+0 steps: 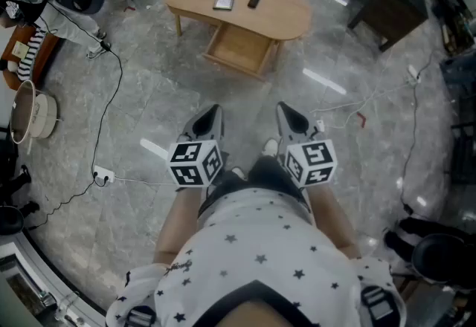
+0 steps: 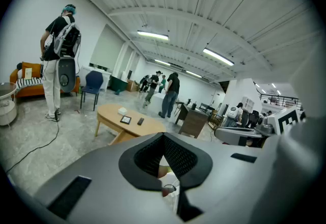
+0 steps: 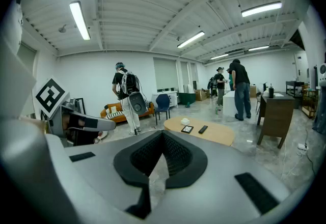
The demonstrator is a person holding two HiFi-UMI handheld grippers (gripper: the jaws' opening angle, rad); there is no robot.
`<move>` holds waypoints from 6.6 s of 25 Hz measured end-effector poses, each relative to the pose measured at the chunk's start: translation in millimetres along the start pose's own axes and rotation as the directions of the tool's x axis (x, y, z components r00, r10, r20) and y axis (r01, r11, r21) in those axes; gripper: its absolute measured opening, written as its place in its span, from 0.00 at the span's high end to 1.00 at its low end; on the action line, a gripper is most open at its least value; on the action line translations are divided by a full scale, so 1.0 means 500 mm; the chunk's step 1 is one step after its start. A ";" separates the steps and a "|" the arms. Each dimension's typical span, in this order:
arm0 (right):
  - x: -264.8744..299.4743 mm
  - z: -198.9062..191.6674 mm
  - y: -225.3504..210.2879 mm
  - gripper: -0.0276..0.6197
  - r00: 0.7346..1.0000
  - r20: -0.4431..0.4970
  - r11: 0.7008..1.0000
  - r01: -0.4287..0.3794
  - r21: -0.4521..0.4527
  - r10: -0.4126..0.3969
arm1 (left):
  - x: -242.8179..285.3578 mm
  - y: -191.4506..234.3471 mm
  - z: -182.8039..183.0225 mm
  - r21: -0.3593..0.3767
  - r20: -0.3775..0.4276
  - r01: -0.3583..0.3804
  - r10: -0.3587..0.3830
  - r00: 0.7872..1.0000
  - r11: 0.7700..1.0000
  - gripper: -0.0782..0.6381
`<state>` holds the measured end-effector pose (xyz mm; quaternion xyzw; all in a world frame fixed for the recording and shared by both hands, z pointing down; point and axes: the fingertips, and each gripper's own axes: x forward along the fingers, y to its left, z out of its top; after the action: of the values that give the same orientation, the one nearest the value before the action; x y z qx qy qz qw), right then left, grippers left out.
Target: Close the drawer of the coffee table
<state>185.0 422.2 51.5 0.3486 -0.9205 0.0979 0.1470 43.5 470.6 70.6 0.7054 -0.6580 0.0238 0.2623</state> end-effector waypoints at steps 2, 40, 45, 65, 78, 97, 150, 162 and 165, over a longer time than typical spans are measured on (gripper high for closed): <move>-0.003 0.002 0.009 0.95 1.000 0.002 1.000 0.001 0.000 -0.001 | -0.007 0.002 -0.002 0.002 -0.004 0.002 -0.002 1.000 1.000 0.88; 0.042 -0.010 0.045 0.95 0.998 -0.020 0.996 -0.058 0.070 0.059 | -0.010 0.029 -0.001 0.026 -0.036 0.009 -0.008 0.999 1.000 0.88; 0.088 0.002 0.042 0.95 0.995 -0.021 0.993 -0.099 0.056 0.101 | 0.027 0.059 0.014 0.013 -0.029 -0.014 0.015 0.999 1.000 0.88; 0.304 0.098 -0.068 0.95 0.997 -0.017 0.997 -0.075 0.017 0.075 | 0.214 0.162 0.146 0.028 -0.035 -0.011 0.012 0.999 1.000 0.88; 0.392 0.131 -0.154 0.95 0.998 -0.017 0.998 -0.062 0.024 0.062 | 0.324 0.195 0.190 0.001 -0.040 -0.022 0.022 0.999 1.000 0.88; 0.428 0.094 -0.248 0.95 0.998 -0.061 0.996 0.025 0.091 -0.020 | 0.429 0.241 0.190 -0.044 -0.085 -0.017 0.013 0.996 0.999 0.88; 0.610 -0.096 -0.279 0.95 0.865 -0.277 0.823 0.490 0.289 -0.418 | 0.717 0.597 0.120 0.084 -0.461 0.239 -0.175 0.870 0.967 0.88; 0.653 -0.285 -0.319 0.95 0.837 -0.383 0.796 0.517 0.316 -0.391 | 0.809 0.681 -0.018 0.074 -0.521 0.208 -0.140 0.842 0.975 0.88; 0.673 -0.330 -0.339 0.94 0.835 -0.397 0.795 0.515 0.321 -0.380 | 0.830 0.704 -0.051 0.078 -0.539 0.196 -0.124 0.833 0.977 0.88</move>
<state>91.6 137.6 333.7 0.5619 -0.7322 0.3070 0.2323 -224.8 102.0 368.8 0.7396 -0.4952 0.2386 0.3884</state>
